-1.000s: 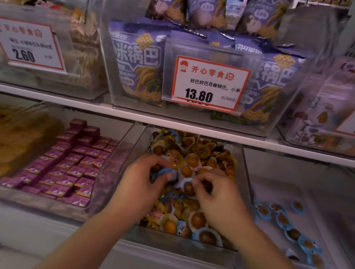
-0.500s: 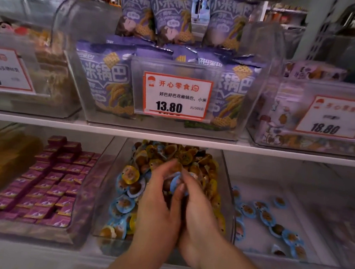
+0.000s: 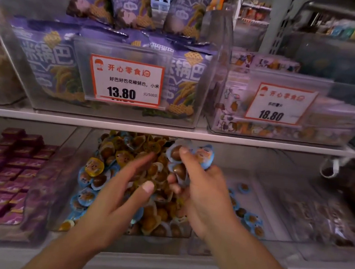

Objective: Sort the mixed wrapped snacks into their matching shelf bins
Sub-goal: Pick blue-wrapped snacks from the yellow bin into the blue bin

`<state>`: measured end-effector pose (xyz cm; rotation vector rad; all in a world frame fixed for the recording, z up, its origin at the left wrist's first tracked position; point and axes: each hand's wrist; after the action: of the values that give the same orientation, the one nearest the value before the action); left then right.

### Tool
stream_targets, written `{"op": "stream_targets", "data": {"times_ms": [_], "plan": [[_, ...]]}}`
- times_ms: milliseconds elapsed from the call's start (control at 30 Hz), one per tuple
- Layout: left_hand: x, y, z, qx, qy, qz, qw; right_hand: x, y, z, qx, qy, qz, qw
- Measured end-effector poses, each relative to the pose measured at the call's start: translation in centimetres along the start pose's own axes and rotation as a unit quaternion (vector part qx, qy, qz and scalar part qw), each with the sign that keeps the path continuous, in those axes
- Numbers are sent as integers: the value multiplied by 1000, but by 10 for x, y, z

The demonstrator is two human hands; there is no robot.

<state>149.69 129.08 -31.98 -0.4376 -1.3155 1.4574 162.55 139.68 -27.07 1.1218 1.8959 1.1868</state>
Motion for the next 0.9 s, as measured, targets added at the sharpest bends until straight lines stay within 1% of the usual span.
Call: {"op": "stream_targets", "data": {"times_ms": [100, 167, 233, 300, 333, 367, 433, 467, 533, 600, 667, 700, 733, 800, 833, 900], "plan": [[-3, 7, 7, 126, -14, -20, 992, 20, 13, 38, -18, -70, 0, 997], [-3, 12, 9, 173, -26, -29, 984, 37, 12, 67, -93, -97, -19, 991], [-3, 15, 10, 188, -33, -30, 981, 52, 6, 91, -183, -95, -34, 978], [0, 15, 13, 209, -45, -40, 976, 63, 0, 106, -256, -69, -45, 963], [1, 14, 15, 224, -56, -52, 972, 67, -1, 110, -291, -54, -37, 955], [3, 13, 19, 242, -70, -65, 966, 70, 0, 110, -323, -49, -13, 945], [5, 11, 29, 275, -99, -75, 953, 69, 4, 106, -359, -81, 79, 927], [5, 12, 35, 282, -112, -71, 950, 66, 6, 101, -361, -95, 130, 919], [3, 13, 47, 297, -131, -68, 943, 52, 7, 84, -355, -95, 222, 903], [-2, 15, 59, 328, -153, -82, 928, 36, 5, 60, -369, -56, 304, 877], [-8, 18, 73, 344, -183, -74, 918, 21, -1, 34, -406, 15, 377, 832], [-11, 18, 80, 347, -199, -61, 915, 14, -7, 21, -424, 63, 400, 810], [-15, 19, 87, 348, -208, -48, 913, 8, -13, 9, -444, 115, 407, 790], [-21, 22, 95, 345, -204, -27, 916, 1, -31, -14, -495, 213, 381, 751], [-24, 25, 97, 343, -193, -19, 919, 1, -41, -24, -529, 249, 362, 726], [-29, 30, 99, 349, -166, -3, 922, 4, -65, -42, -599, 294, 331, 667]]}}
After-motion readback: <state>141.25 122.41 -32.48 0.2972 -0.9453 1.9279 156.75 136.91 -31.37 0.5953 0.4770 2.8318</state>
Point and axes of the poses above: each hand's wrist, its own x-axis towards the middle knuckle, its own z-axis out of the back of the hand, y = z × x, and after that the axes turned 2 degrees about z, right-handed
